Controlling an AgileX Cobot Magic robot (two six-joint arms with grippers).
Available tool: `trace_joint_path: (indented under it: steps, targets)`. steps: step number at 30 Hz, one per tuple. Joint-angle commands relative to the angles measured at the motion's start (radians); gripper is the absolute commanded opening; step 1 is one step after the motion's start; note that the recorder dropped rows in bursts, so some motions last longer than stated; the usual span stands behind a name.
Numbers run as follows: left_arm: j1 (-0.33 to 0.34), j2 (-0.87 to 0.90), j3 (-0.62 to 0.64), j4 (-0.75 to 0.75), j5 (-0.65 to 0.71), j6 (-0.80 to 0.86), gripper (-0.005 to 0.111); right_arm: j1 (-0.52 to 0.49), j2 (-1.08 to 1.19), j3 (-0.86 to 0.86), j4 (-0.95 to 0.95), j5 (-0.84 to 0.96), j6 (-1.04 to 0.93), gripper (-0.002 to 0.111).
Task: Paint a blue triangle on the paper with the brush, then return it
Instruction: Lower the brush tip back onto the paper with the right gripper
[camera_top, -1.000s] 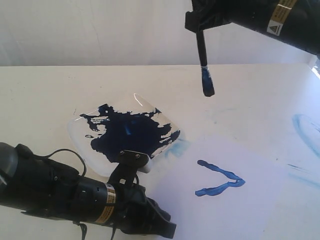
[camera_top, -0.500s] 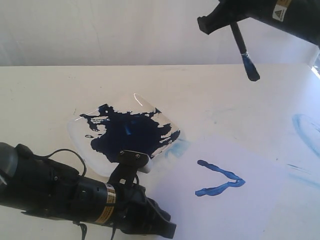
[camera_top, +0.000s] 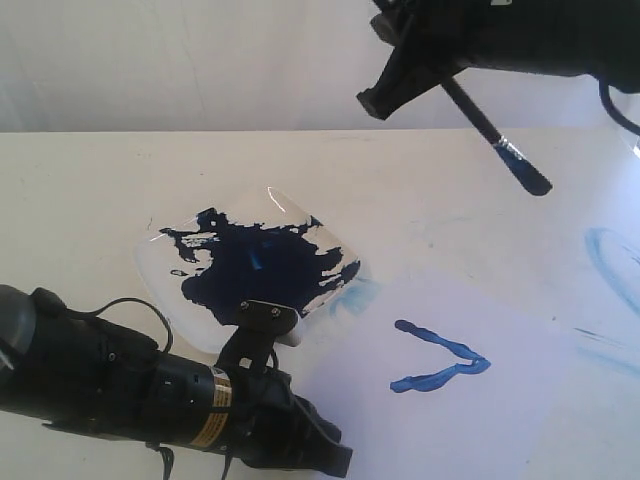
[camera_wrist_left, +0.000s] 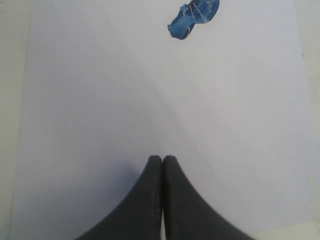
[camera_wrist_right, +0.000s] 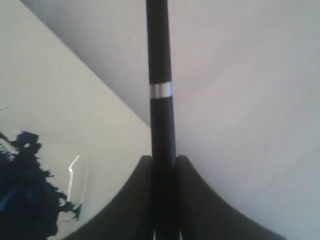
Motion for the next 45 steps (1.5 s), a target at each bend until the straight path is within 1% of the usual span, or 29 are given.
trace_joint_path:
  steps: [1,3,5,6,8,10,11,13,18,20,23,34,39,45]
  targets:
    - [0.0,0.005,0.018,0.022,0.077,0.004,0.0,0.016,-0.014,-0.013,0.299,0.138,-0.264,0.0]
    - [0.0,0.005,0.018,0.022,0.077,0.004,0.0,0.011,-0.016,-0.013,0.624,0.244,-0.539,0.0]
    - [0.0,0.005,0.018,0.022,0.077,0.004,0.0,0.011,-0.018,-0.013,0.842,0.326,-0.75,0.0]
    - [0.0,0.005,0.018,0.022,0.077,0.004,0.0,0.011,-0.018,-0.013,0.897,0.379,-0.796,0.0]
    - [0.0,0.005,0.018,0.022,0.077,0.004,0.0,0.011,-0.018,-0.013,0.923,0.486,-0.85,0.0]
    - [0.0,0.005,0.018,0.022,0.077,0.004,0.0,-0.015,-0.018,-0.011,0.998,0.643,-0.951,0.0]
    - [0.0,0.005,0.018,0.022,0.077,0.004,0.0,-0.044,-0.018,-0.011,1.057,0.738,-1.0,0.0]
    - [0.0,0.005,0.018,0.022,0.077,0.004,0.0,-0.091,-0.018,-0.011,1.125,0.858,-1.07,0.0]
    - [0.0,0.005,0.018,0.022,0.077,0.004,0.0,-0.229,0.005,-0.011,1.251,1.132,-1.13,0.0]
    - [0.0,0.005,0.018,0.022,0.077,0.004,0.0,-0.276,0.026,-0.011,1.292,1.132,-1.139,0.0]
    - [0.0,0.005,0.018,0.022,0.077,0.004,0.0,-0.309,0.055,-0.011,1.293,1.132,-1.134,0.0]
    - [0.0,0.005,0.018,0.022,0.077,0.006,0.0,-0.307,0.192,-0.009,1.291,1.132,-1.134,0.0]
    - [0.0,0.005,0.018,0.022,0.077,0.006,0.0,-0.284,0.211,-0.007,1.265,1.132,-1.134,0.0]
    - [0.0,0.005,0.018,0.022,0.077,0.006,0.0,-0.267,0.211,0.062,1.286,1.132,-1.168,0.0]
